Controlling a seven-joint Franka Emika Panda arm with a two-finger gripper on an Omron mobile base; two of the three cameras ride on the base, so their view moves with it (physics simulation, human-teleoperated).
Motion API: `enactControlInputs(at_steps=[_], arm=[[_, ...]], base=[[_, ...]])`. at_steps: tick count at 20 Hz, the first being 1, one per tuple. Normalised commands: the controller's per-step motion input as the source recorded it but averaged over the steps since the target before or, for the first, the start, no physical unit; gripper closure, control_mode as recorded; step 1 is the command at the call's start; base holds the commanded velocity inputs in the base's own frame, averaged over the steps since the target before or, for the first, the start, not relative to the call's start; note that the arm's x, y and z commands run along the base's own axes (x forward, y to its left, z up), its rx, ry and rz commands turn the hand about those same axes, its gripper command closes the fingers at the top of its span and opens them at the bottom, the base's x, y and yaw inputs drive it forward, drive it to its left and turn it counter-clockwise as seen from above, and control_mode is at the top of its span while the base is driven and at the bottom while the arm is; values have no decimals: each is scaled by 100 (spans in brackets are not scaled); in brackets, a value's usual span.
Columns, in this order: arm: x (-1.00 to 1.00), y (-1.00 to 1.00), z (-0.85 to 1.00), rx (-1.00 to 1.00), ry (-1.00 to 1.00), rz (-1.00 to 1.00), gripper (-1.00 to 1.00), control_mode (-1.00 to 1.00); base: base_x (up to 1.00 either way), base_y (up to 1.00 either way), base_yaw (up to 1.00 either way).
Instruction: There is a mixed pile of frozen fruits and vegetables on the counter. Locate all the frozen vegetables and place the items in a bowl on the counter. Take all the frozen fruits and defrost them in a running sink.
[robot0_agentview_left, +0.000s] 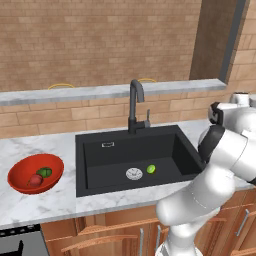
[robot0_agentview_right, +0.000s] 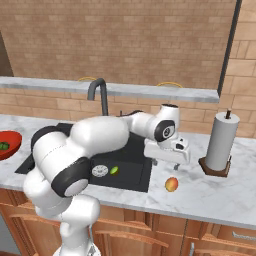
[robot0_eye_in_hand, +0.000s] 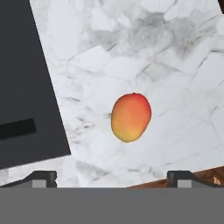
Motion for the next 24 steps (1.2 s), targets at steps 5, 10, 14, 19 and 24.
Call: enactControlInputs(at_steps=[5,10,14,19,24], arm=[[30,-20,-41,-6,0,-16,-100,-100],[3,-20,-20,-1,0,-5,-100,-100],[0,0,-19,0,2,-1,-100,-100],[-6,0,-29,0,6,0,-100,-100],[-1,-1,-42,-1,5,0,-100,-100]], base=[[0,0,0],[0,0,0],[0,0,0],[0,0,0],[0,0,0]])
